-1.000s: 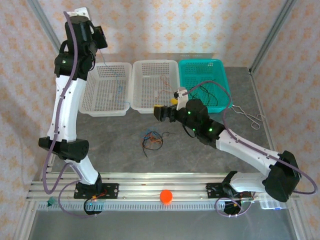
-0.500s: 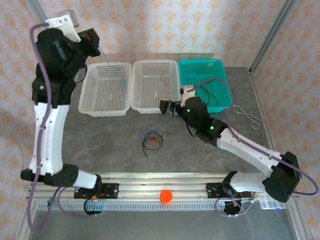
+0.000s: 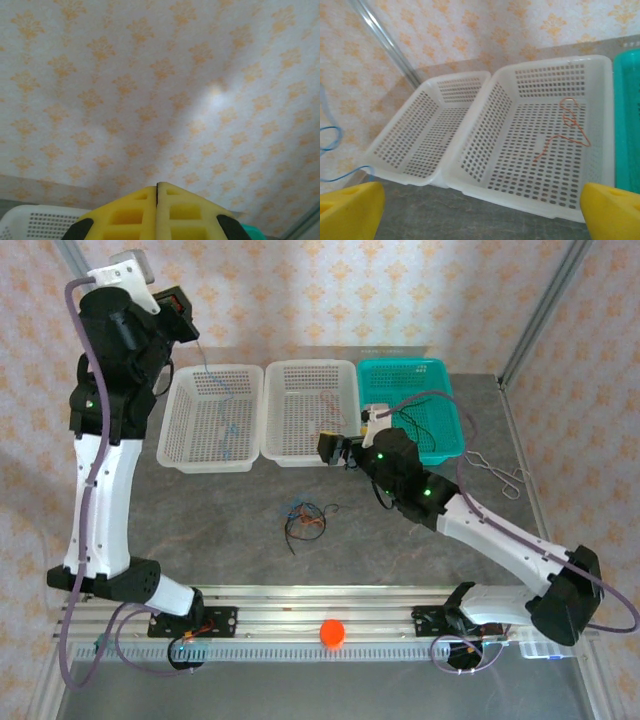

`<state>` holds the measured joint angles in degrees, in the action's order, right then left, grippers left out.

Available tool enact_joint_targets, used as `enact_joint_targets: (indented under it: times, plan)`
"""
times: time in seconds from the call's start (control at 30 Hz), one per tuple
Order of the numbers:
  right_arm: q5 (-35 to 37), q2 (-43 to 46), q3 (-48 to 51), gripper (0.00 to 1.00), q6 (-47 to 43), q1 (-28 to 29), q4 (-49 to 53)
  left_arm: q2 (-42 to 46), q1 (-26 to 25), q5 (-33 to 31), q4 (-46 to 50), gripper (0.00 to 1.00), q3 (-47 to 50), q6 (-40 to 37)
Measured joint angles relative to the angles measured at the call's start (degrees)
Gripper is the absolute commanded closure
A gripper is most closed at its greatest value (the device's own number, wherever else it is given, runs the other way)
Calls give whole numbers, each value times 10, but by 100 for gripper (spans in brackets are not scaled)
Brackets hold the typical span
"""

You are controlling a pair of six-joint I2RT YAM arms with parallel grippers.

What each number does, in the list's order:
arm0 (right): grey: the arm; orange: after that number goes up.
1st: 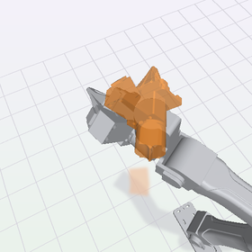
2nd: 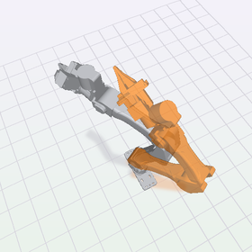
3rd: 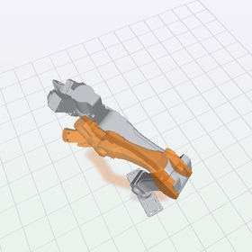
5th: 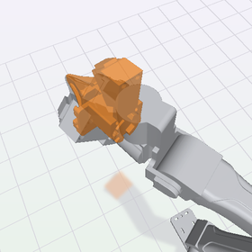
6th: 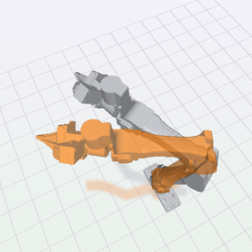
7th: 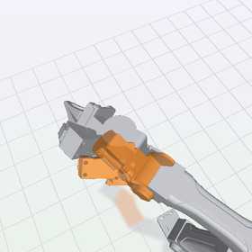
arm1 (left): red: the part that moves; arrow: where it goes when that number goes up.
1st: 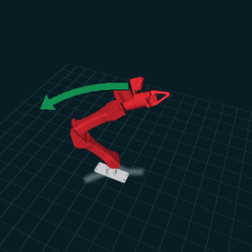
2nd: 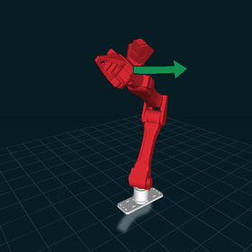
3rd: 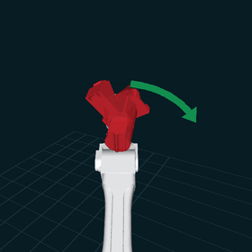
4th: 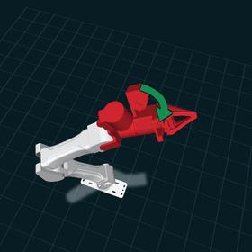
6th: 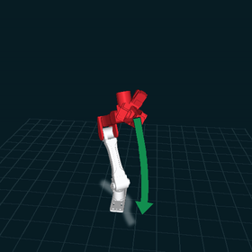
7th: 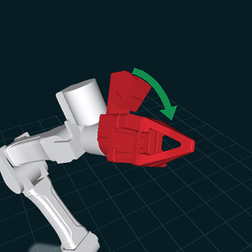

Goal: Untangle the cables

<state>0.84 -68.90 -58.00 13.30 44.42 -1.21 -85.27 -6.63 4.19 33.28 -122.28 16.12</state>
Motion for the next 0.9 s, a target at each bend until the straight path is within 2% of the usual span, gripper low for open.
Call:
enact_joint_targets:
  times: [0.5, 0.9]
  plan:
    - [-44, 15, -27, 0, -3, 0, -3, -53, 5, -78, 0, 100, -7, -42]
    - [-119, 15, -27, 0, 17, 0, -16, -115, 25, -94, -12, 100, 129, -42]
